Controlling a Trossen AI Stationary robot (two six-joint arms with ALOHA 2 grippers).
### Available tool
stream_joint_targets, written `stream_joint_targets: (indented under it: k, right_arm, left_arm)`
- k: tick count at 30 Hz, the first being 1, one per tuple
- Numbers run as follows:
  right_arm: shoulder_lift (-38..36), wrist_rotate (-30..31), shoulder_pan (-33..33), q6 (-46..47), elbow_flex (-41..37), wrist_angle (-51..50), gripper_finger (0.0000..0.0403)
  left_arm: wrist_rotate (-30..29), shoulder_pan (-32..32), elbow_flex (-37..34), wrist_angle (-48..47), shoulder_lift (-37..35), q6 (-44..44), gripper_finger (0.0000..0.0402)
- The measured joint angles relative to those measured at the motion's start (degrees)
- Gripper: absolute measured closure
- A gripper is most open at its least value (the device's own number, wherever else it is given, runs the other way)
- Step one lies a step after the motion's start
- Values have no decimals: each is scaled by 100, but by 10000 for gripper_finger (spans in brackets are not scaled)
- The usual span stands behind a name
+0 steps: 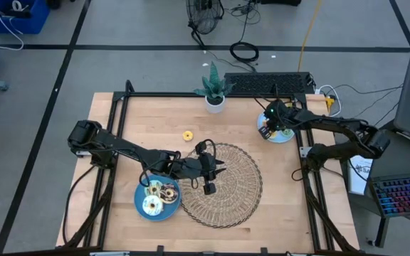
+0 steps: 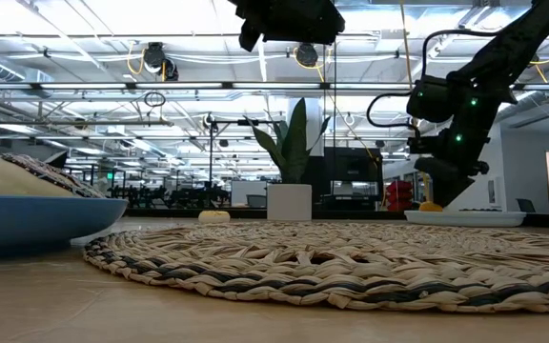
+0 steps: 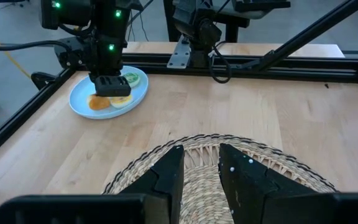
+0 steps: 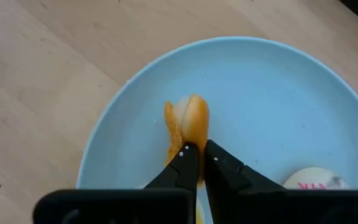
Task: Pick & Place donuts
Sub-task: Put the small orange donut on the light blue plate, then put the small yellow donut on the light blue plate
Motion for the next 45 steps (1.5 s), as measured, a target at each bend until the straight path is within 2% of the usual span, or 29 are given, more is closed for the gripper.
stream_joint_targets:
  k: [6,12,20,24,30,39,45]
  right_arm:
    - [4,548,0,1,-4,-70,369]
    - [9,1011,-12,23,-15,-210,309]
    - [9,1027,9,93,-15,-218,223]
    - [7,1043,7,-21,-15,-80,196]
    - [-63,998,13,-44,-15,115,184]
    - [-678,983,13,-282,-13,173,189]
    - [-1163,-123,18,-153,-13,451,190]
  left_arm:
    - [0,0,0,0,0,1,295]
    - [0,0,0,0,0,1,295]
    - [0,0,0,0,0,1,295]
    - [0,0,-2,0,0,-1,295]
    - [0,0,-2,0,0,1,295]
    - [0,0,-2,0,0,0,295]
    - [0,0,-2,0,0,0,295]
